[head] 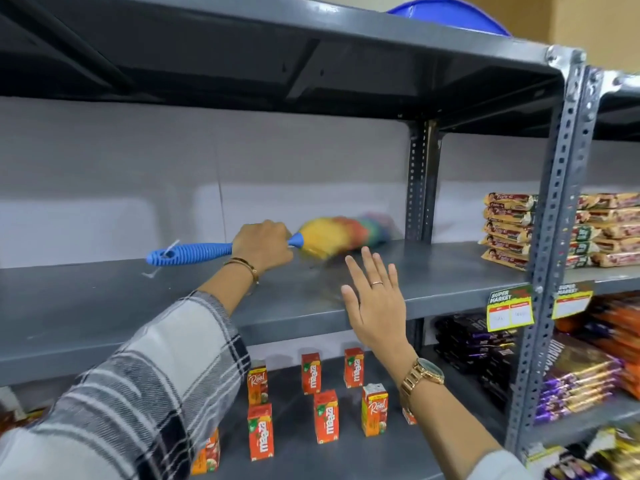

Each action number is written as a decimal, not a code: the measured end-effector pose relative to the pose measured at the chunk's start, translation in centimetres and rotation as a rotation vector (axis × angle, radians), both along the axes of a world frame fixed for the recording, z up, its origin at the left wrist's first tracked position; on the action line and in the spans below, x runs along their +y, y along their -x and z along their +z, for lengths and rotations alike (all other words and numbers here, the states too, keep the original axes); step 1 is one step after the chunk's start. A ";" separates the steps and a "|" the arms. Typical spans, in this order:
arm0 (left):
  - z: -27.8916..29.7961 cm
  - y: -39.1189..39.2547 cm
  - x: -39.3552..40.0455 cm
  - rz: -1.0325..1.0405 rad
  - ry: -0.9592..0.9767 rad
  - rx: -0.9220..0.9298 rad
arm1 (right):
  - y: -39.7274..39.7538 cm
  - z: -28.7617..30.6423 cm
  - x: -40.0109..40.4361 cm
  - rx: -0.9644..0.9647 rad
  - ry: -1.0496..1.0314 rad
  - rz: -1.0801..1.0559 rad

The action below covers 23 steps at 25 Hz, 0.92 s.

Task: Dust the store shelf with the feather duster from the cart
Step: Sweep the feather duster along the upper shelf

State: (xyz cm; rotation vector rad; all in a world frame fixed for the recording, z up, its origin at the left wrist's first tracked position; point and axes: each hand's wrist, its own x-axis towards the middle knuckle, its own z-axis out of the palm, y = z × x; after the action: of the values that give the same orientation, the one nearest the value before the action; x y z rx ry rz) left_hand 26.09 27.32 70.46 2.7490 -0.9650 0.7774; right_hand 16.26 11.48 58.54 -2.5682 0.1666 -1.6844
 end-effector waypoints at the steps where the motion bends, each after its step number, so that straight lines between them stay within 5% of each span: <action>1: 0.0 -0.4 0.6 -0.055 0.005 0.072 | 0.0 0.0 0.0 -0.010 -0.006 -0.001; 4: -1.7 -1.1 2.9 -0.073 -0.090 0.278 | -0.1 -0.1 -0.1 -0.015 -0.009 0.004; 9: 0.7 -0.3 2.5 0.039 0.080 0.109 | 0.0 0.0 0.0 -0.010 0.005 -0.003; 13: 0.0 -0.4 7.3 -0.066 -0.041 0.399 | 0.2 0.0 0.1 0.009 -0.001 -0.011; 18: 0.3 -0.2 9.6 0.168 0.054 0.137 | 0.4 0.0 0.7 0.038 -0.026 -0.049; 21: 0.6 0.0 13.1 0.009 0.148 0.436 | 0.6 0.0 1.4 0.047 -0.077 -0.047; 23: -0.6 0.4 15.0 0.086 0.087 0.521 | 0.5 0.0 2.4 0.058 -0.082 -0.040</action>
State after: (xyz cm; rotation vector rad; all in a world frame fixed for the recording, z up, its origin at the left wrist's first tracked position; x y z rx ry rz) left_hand 25.67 42.32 69.91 2.7098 -0.6872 0.0857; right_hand 15.73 13.83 58.53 -2.5713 0.2860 -1.5812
